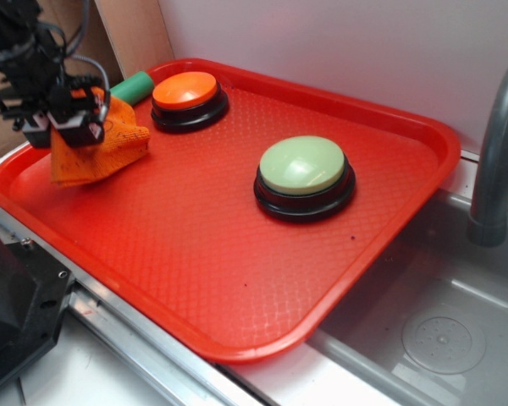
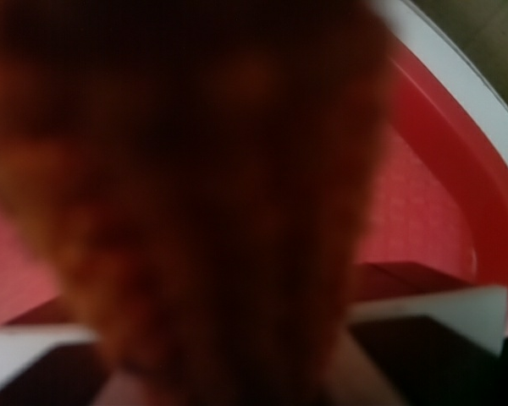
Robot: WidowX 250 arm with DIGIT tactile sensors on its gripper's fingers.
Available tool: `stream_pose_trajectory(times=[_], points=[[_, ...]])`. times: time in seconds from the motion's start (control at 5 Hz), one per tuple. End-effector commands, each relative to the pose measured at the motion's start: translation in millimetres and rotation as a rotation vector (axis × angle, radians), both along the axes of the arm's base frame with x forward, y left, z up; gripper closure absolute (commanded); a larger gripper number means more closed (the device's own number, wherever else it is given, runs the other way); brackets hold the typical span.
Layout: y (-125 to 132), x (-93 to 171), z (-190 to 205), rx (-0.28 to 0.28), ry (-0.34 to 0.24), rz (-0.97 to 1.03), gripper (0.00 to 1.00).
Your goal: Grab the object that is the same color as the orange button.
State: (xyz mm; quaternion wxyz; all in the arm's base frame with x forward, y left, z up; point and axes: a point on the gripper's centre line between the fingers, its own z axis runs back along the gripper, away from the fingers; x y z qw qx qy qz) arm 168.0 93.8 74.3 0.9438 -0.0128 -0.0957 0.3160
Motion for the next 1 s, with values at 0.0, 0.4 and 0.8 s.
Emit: stream_pose_trajectory(times=[0.0,0.4,0.8], points=[[-21.6,-12.9,68.1,-0.149,-0.003,-0.145,1.0],[-70.1,-24.3,111.6,-0.203,-0.03,-0.407,1.0],[-96.6,-24.9,114.8,-0.186,-0.06,-0.485,1.0]])
